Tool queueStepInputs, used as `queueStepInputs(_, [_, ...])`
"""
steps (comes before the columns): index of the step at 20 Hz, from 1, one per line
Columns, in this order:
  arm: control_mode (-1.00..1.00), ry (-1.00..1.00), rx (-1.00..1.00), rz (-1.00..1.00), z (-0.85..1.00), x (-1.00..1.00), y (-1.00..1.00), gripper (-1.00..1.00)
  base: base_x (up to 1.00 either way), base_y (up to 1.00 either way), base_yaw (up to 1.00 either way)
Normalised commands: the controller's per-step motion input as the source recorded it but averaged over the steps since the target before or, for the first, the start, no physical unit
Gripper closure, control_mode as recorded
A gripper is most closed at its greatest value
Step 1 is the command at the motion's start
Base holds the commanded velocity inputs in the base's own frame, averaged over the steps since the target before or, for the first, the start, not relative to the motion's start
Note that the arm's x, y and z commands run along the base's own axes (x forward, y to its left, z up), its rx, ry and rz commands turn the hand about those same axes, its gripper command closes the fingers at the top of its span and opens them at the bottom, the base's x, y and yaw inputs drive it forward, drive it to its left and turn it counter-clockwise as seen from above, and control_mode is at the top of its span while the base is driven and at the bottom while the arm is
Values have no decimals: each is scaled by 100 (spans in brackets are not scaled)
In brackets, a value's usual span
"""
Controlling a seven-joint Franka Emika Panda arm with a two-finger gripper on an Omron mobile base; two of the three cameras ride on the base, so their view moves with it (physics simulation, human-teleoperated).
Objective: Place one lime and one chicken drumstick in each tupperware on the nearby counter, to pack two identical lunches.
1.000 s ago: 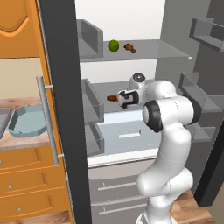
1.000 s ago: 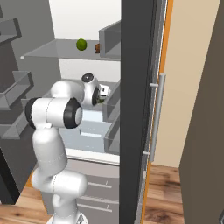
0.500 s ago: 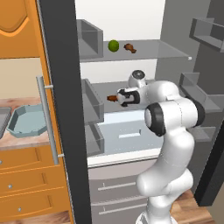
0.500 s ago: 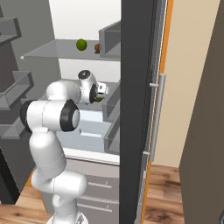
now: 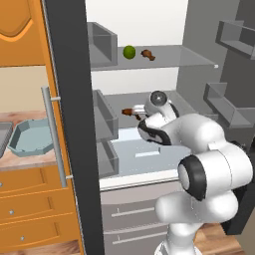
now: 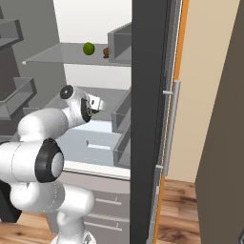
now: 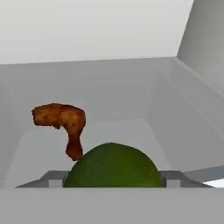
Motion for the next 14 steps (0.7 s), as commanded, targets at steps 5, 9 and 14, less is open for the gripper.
queueStepInputs(5, [-100,-4,20,-26,100,-99,27,100,0,0,0])
queueStepInputs(9, [-100,0,33,-16,100,-100,12,100,0,0,0])
queueStepInputs(14, [-100,9,41,-9,96,-99,0,100,0,0,0])
